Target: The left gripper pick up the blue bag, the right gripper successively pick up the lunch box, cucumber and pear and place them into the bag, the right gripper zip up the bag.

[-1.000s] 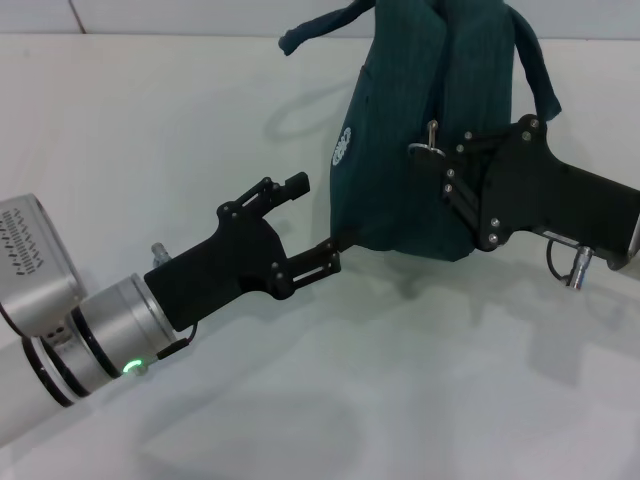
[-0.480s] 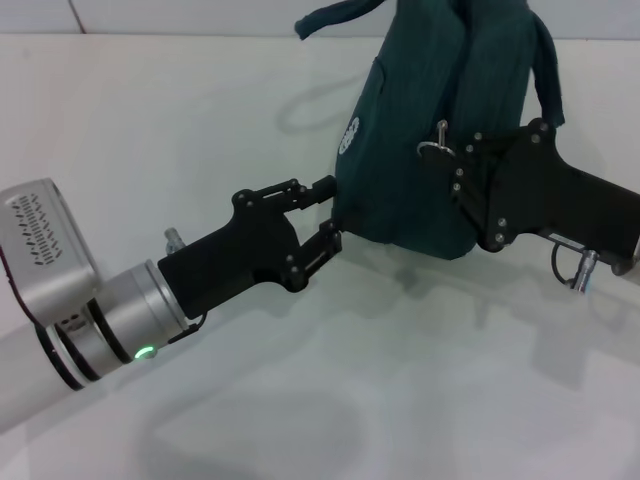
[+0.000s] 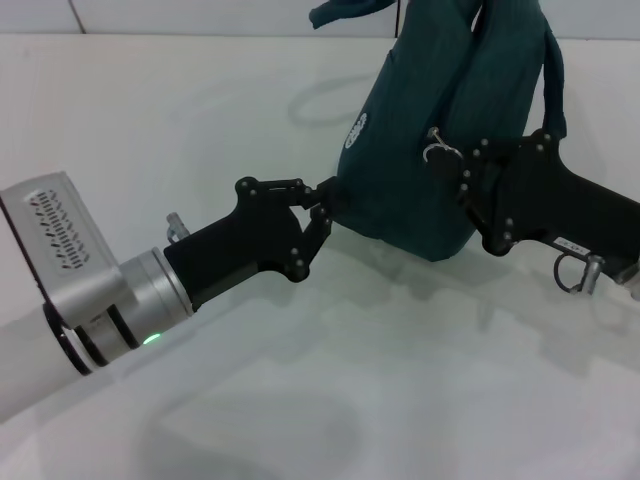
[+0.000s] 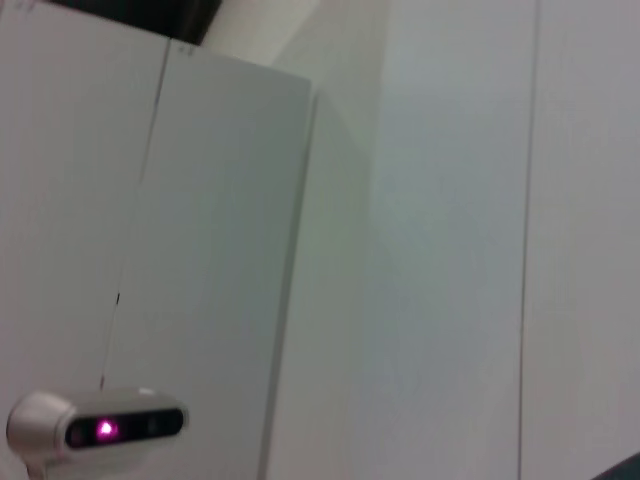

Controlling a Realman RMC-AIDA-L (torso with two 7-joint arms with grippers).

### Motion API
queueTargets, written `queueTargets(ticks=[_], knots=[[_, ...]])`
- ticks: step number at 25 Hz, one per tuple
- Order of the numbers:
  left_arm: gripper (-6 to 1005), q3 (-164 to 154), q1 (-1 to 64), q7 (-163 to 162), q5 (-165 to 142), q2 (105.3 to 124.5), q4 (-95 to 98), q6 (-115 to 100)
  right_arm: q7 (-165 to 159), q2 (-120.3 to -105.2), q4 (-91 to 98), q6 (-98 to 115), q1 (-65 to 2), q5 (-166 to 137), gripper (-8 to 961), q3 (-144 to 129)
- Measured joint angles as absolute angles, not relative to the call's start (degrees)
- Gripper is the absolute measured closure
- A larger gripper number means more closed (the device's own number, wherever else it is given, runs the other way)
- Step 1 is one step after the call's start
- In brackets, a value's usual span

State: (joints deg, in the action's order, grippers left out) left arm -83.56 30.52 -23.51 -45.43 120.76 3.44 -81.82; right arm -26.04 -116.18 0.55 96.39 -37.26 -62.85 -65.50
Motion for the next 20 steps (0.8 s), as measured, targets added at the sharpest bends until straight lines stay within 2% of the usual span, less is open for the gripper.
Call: queueTargets(ticks=[3, 20], knots=[[923, -83.62, 30.72, -21.92, -45.5, 120.76, 3.43, -80.45, -29.86, -116.18, 0.72, 96.15, -37.22, -62.85, 939, -65.49], [929, -84.98, 30.75, -16.74, -45.69, 120.76, 3.43, -75.73, -23.84, -116.18, 8.24, 95.96, -35.13, -59.43, 938, -65.48]])
